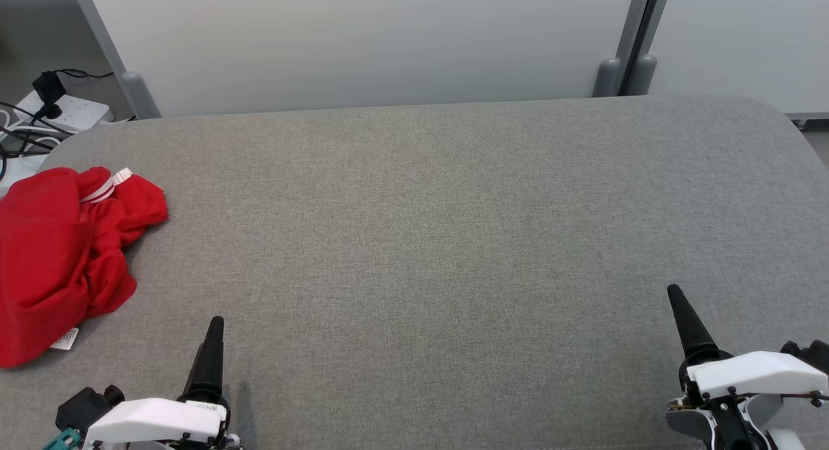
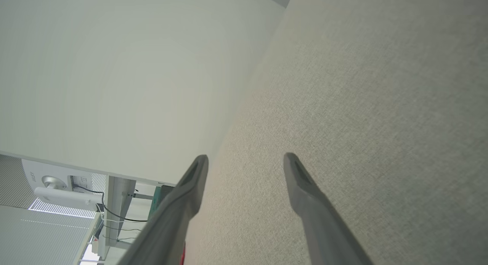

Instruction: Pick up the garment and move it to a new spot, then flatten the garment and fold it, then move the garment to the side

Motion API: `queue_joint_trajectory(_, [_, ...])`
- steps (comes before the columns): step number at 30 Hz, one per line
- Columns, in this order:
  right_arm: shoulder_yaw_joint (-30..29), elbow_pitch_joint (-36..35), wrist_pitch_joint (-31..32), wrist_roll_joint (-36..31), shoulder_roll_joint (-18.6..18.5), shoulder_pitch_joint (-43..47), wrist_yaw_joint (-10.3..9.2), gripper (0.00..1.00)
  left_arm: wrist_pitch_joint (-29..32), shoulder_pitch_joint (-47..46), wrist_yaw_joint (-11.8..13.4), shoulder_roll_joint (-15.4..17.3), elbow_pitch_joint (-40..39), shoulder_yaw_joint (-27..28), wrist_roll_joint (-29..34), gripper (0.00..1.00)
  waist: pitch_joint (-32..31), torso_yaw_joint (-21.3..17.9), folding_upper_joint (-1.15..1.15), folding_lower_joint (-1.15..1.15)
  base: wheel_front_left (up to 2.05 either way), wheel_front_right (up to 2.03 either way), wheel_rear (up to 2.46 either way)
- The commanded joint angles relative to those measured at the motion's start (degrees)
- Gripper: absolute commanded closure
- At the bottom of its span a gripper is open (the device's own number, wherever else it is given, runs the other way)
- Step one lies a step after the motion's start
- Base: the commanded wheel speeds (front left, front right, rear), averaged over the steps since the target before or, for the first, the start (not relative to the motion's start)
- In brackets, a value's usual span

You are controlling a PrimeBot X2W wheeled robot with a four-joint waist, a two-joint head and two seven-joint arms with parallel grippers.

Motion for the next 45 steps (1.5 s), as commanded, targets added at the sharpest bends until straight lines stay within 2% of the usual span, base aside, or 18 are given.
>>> queue_joint_trajectory(1, [0.53,-1.24,-0.85,-1.78,-0.9,-3.34,0.25,0.0,-0.63,-3.98,-0.22,1.01,-1.12,0.4,2.11,0.0,0.02,-0.01,0.0,-0.01,0.0,0.0,0.0])
queue_joint_trajectory(11, [2.02,0.37,-2.53,-8.98,-1.1,-5.84,0.27,0.0,-2.31,-5.48,-0.26,1.32,-0.06,0.69,10.43,0.0,0.13,-0.11,0.0,-0.01,0.0,0.0,0.0])
queue_joint_trajectory(45, [7.35,5.84,-8.08,-29.01,-2.91,-14.12,0.34,0.0,-7.85,-11.46,-0.4,2.76,3.82,1.19,33.09,0.0,0.78,-0.12,0.0,-0.01,0.0,0.0,0.0])
